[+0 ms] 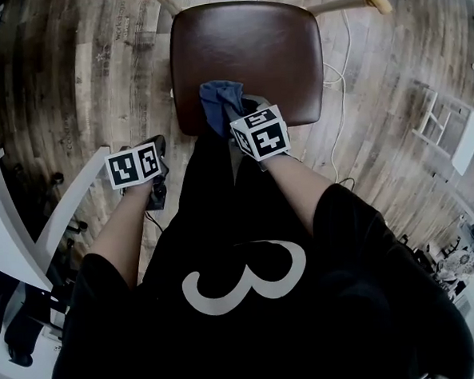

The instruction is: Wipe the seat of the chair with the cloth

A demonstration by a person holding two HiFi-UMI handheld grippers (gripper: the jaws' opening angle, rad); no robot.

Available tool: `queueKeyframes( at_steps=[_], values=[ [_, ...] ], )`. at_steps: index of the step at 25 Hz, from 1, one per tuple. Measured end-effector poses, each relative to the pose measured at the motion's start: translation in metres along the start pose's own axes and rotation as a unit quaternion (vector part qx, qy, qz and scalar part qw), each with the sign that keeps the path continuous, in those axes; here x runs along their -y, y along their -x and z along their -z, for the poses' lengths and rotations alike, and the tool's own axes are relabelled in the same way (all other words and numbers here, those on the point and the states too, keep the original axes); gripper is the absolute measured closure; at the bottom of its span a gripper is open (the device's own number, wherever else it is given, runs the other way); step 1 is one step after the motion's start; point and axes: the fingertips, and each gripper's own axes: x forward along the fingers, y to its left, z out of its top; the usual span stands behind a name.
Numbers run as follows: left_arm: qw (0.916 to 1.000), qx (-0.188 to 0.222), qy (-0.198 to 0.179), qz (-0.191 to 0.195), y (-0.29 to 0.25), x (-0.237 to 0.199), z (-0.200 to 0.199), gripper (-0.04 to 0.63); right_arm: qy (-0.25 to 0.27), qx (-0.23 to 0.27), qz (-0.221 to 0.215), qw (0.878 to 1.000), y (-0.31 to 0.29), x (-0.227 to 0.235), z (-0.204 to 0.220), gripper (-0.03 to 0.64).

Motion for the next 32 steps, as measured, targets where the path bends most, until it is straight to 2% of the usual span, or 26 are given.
queueKeyframes(
  at_steps=[9, 15, 19, 24, 28, 32],
  values=[
    [0.9995, 0.000, -0.029, 0.007, -0.004, 0.024, -0.007, 0.583, -0.003, -0.004, 0.093, 0.996, 0.047, 0.090, 0.035, 0.561],
    [0.9991, -0.002, -0.043, 0.001, -0.002, 0.030, -0.002, 0.583, -0.060, 0.001, 0.152, 0.987, 0.084, 0.155, 0.064, 0.561],
    [0.9993, 0.002, -0.036, -0.006, -0.003, 0.034, 0.001, 0.583, -0.093, -0.006, 0.182, 0.979, 0.102, 0.185, 0.077, 0.561],
    [0.9985, 0.054, 0.000, -0.004, 0.001, 0.053, -0.011, 0.583, -0.101, 0.025, 0.169, 0.980, 0.112, 0.190, 0.076, 0.561],
    [0.9947, 0.100, -0.022, 0.012, 0.011, 0.093, -0.016, 0.583, -0.085, 0.076, 0.130, 0.985, 0.136, 0.172, 0.061, 0.561],
    [0.9876, 0.148, -0.028, 0.043, 0.034, 0.144, -0.012, 0.583, -0.060, 0.123, 0.085, 0.987, 0.182, 0.142, 0.047, 0.561]
  ],
)
